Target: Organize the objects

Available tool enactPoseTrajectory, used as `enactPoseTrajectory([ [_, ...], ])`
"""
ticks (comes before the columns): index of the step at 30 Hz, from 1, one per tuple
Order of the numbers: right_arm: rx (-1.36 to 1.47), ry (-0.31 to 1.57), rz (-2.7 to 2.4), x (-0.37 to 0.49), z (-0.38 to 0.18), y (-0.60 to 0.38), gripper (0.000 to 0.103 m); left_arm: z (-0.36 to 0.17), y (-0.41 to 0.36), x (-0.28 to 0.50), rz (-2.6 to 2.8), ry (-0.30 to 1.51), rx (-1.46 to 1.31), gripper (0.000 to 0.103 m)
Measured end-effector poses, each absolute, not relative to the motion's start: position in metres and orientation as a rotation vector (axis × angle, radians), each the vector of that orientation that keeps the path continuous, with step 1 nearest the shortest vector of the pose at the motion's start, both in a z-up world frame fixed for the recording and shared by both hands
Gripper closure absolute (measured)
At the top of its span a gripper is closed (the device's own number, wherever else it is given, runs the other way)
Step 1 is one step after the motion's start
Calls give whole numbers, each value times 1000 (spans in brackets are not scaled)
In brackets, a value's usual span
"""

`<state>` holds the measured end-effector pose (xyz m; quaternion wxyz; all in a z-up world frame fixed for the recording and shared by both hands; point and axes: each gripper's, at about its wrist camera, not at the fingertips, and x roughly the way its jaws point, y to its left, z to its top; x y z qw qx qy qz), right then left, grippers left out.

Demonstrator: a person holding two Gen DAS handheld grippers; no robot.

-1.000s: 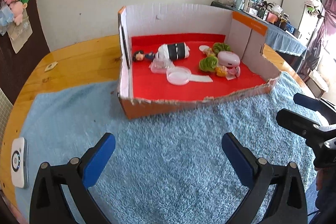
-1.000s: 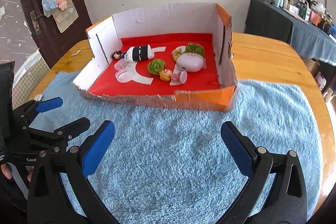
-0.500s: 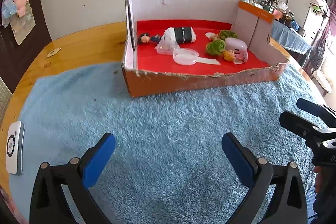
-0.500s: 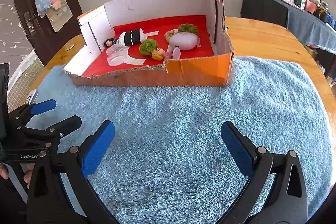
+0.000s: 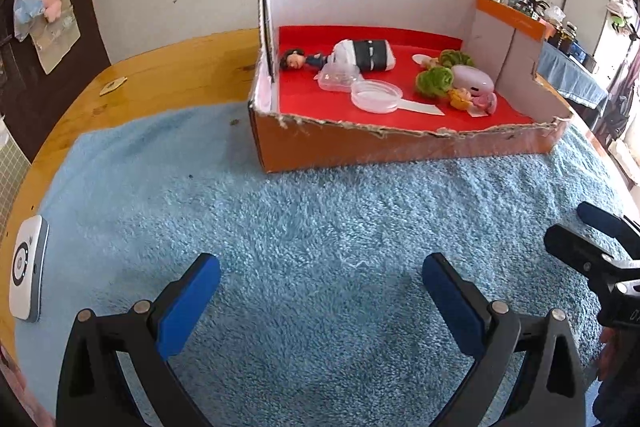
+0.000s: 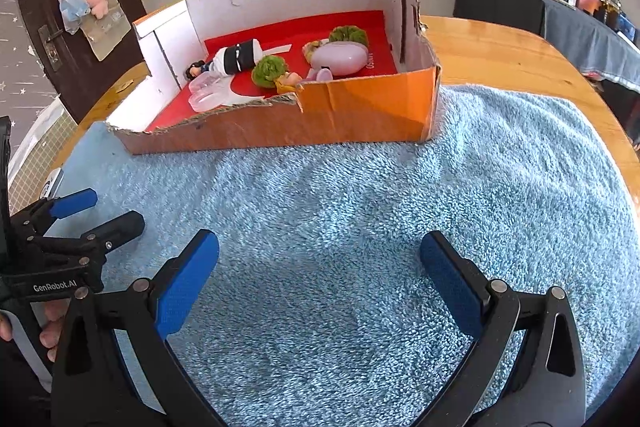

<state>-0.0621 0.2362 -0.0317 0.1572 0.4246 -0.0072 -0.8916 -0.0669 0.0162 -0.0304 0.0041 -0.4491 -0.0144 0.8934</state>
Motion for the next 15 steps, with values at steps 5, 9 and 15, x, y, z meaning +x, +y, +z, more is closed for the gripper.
enactPoseTrajectory([
  [5, 1220, 16, -2561, -61, -33, 233, 0, -32, 13, -68, 2799, -65, -1410, 0],
  [9, 1223, 20, -2564, -61, -33, 232, 0, -33, 15, -67, 2806, -39, -1407, 0],
  [15, 1232, 56, -2570, -61, -35, 229, 0, -34, 16, -66, 2810, -35, -1405, 0],
])
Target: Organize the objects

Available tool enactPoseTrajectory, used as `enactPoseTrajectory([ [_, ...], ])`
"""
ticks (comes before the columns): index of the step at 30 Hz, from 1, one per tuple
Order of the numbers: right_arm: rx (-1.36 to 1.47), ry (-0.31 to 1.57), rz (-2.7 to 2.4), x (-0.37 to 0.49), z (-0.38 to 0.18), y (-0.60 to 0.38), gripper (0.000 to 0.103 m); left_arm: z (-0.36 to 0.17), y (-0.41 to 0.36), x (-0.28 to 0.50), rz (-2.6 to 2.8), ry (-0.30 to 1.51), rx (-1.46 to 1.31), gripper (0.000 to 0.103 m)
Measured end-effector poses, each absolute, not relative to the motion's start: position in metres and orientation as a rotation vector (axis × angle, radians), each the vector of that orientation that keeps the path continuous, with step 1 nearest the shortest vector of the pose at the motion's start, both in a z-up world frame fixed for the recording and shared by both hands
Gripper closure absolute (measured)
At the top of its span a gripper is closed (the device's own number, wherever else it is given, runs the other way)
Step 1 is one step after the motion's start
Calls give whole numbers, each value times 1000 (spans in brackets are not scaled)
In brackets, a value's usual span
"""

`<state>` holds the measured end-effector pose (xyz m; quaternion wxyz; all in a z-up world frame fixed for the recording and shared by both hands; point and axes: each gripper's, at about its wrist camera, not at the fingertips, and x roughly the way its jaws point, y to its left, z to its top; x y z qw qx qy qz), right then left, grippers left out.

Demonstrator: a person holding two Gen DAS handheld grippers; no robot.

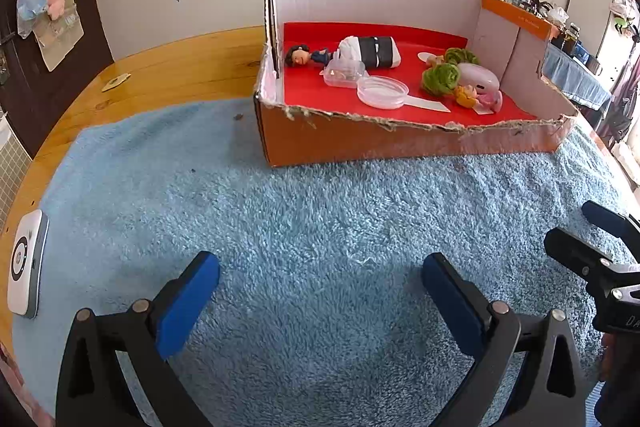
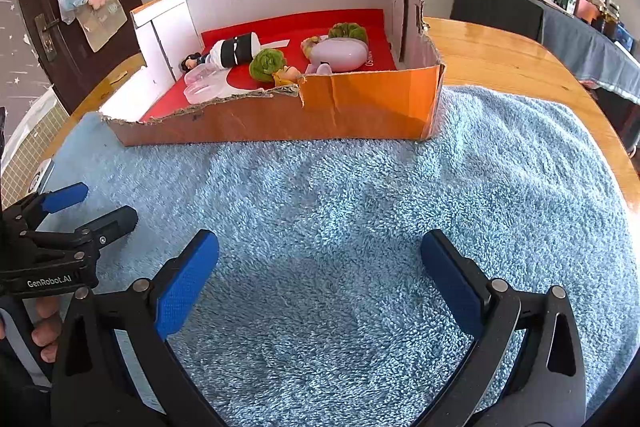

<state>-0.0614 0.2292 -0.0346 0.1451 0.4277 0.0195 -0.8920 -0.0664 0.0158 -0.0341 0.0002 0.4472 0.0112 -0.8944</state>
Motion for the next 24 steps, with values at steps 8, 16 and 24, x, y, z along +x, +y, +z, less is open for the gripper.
enactPoseTrajectory([
  [8, 1243, 103, -2577, -61, -36, 226, 0, -34, 16, -66, -2813, 34, 1402, 0],
  [16, 1224, 39, -2572, -60, -34, 231, 0, -34, 15, -67, -2819, 27, 1395, 0],
  [24, 1221, 26, -2575, -62, -33, 231, 0, -35, 16, -68, -2822, 27, 1394, 0],
])
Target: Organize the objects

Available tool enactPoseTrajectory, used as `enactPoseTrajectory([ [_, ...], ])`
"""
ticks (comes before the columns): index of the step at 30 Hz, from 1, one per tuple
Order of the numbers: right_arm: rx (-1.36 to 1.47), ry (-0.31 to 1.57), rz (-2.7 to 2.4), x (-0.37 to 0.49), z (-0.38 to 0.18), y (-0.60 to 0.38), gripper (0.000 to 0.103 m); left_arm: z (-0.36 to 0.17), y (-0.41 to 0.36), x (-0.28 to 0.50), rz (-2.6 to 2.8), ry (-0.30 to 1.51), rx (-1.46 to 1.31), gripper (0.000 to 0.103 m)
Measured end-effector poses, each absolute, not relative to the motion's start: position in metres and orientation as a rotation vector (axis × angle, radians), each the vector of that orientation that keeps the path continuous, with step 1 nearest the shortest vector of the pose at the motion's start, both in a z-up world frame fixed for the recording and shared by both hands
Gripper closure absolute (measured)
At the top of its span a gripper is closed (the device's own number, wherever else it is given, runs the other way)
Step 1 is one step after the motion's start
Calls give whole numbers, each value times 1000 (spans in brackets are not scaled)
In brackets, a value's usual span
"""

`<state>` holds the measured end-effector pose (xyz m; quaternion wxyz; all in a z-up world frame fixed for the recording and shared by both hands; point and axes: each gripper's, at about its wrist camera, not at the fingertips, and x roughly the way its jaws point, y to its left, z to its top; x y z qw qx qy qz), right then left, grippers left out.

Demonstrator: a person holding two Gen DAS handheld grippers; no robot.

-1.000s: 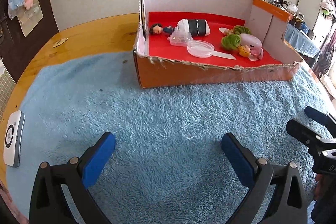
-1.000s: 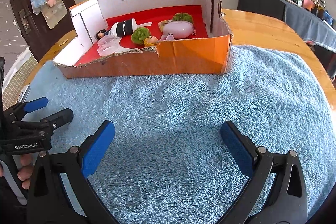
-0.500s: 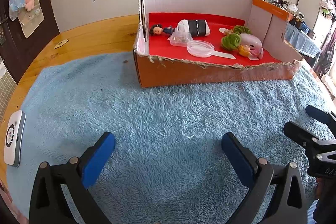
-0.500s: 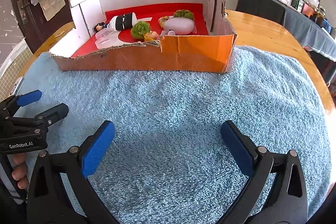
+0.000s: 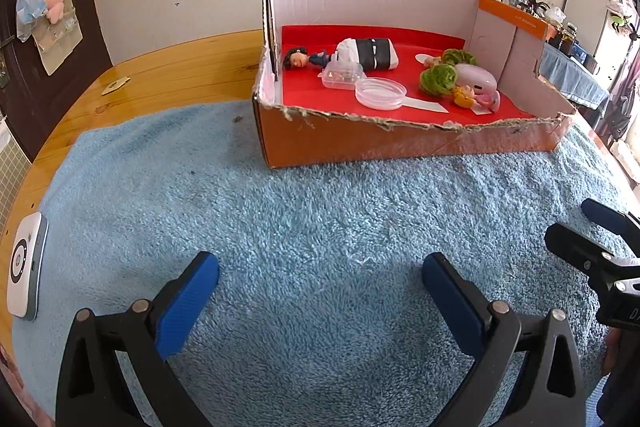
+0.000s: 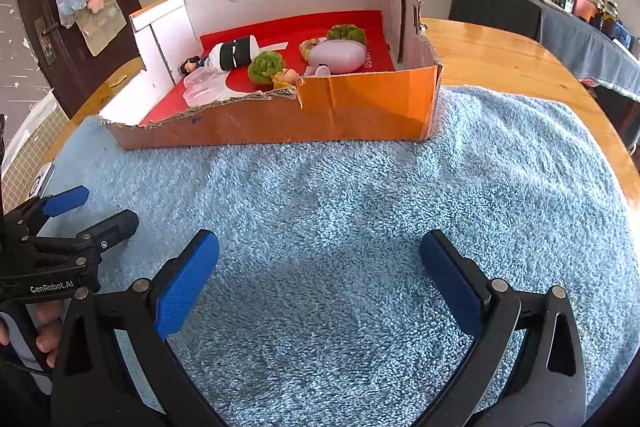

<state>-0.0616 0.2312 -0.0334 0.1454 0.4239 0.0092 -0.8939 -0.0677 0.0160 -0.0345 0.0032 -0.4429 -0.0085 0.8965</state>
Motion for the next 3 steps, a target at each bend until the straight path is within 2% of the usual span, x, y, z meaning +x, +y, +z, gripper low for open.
enactPoseTrajectory([
  [3, 1221, 27, -2575, -62, -33, 232, 0, -35, 16, -68, 2812, -27, -1389, 0],
])
